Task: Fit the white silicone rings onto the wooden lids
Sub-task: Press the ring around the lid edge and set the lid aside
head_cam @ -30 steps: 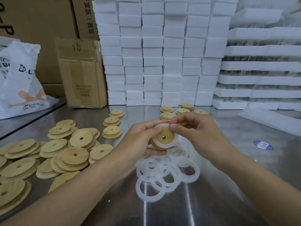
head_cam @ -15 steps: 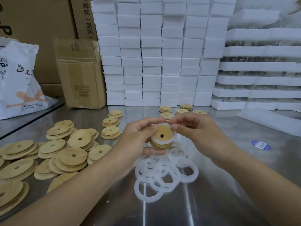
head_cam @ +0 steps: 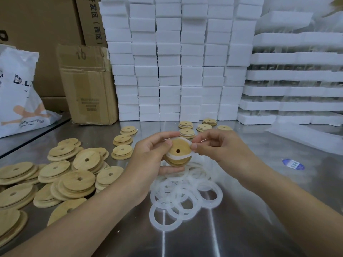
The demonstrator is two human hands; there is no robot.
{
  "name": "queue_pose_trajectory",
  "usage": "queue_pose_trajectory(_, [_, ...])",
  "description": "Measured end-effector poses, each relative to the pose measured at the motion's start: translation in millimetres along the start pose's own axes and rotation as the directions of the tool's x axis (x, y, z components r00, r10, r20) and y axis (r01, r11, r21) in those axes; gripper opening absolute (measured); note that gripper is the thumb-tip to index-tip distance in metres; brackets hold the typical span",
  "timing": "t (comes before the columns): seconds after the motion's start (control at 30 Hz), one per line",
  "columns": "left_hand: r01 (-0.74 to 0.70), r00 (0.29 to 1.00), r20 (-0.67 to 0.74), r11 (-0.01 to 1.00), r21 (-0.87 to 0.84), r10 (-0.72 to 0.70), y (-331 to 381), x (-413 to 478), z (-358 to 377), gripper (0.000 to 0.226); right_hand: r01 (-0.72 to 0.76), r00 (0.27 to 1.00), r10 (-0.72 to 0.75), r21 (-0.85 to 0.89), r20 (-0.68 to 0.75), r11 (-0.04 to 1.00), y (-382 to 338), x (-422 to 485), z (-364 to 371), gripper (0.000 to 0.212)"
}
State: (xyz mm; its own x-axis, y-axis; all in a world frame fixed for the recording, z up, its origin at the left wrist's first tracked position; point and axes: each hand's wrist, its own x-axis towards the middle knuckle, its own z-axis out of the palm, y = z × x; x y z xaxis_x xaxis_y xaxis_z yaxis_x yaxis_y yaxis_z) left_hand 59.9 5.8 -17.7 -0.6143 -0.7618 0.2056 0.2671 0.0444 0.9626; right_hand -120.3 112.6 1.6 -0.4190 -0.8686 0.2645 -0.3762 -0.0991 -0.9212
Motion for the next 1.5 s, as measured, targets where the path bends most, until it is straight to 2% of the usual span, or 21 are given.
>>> queue_pose_trajectory(0.13, [-0.021,1.000,-0.013,1.000,0.005,0.021,0.7,-0.9,-0.7,0.022,-0.029,0.999,0.029,-0.003,0.034,1.000,-0.4,-2.2,1.9,0.015])
queue_pose_trajectory(0.23, [-0.053,0.998,-0.039,0.998,0.033,0.054,-0.5,-1.1,-0.1,0.025,-0.037,0.997,0.035,0.023,0.064,0.999,-0.6,-4.0,4.6,0.022])
queue_pose_trajectory(0.37, [-0.035,0.996,-0.087,0.998,-0.045,0.031,-0.4,-0.7,-0.3,0.025,-0.055,0.993,0.050,0.045,0.107,0.997,-2.9,-5.1,5.0,0.030])
queue_pose_trajectory(0.53, [-0.020,0.992,-0.125,0.995,-0.101,0.007,-2.8,-0.9,-0.6,0.024,-0.037,0.992,0.036,0.009,0.125,0.999,-6.6,-7.6,7.1,0.030])
queue_pose_trajectory(0.63, [0.002,0.996,-0.084,0.994,-0.113,-0.012,-4.3,-0.9,-1.2,0.025,-0.046,0.992,0.044,0.014,0.121,0.999,-4.8,-8.9,8.7,0.031])
queue_pose_trajectory(0.73, [-0.009,1.000,-0.018,0.999,-0.050,0.008,-3.2,-0.5,-2.3,0.028,-0.049,0.992,0.048,0.004,0.117,0.999,-3.9,-10.4,8.8,0.030])
queue_pose_trajectory(0.93, [-0.043,0.998,0.044,0.999,0.024,0.042,1.0,-0.7,-1.5,0.029,-0.088,0.981,0.088,-0.010,0.172,0.996,-7.9,-10.7,12.0,0.011])
queue_pose_trajectory(1.07, [-0.089,0.996,-0.012,0.993,0.078,0.091,0.4,-4.2,6.4,0.032,-0.076,0.995,0.073,0.046,0.062,0.996,-8.0,-10.7,17.8,0.008])
queue_pose_trajectory(1.2, [-0.032,0.994,-0.107,0.998,0.060,0.039,-3.1,-6.8,8.4,0.037,-0.096,0.995,0.099,0.099,-0.032,0.990,-8.2,-11.0,19.9,0.019])
queue_pose_trajectory(1.37, [0.034,0.983,-0.182,0.999,-0.015,-0.036,-6.7,-8.7,9.1,0.032,-0.086,0.991,0.102,0.167,-0.088,0.982,-7.6,-13.9,28.2,0.026])
queue_pose_trajectory(1.5, [0.053,0.986,-0.155,0.998,-0.021,-0.055,-8.8,-8.7,7.9,0.019,-0.035,0.989,0.066,0.223,-0.132,0.974,-6.2,-16.4,33.1,0.026])
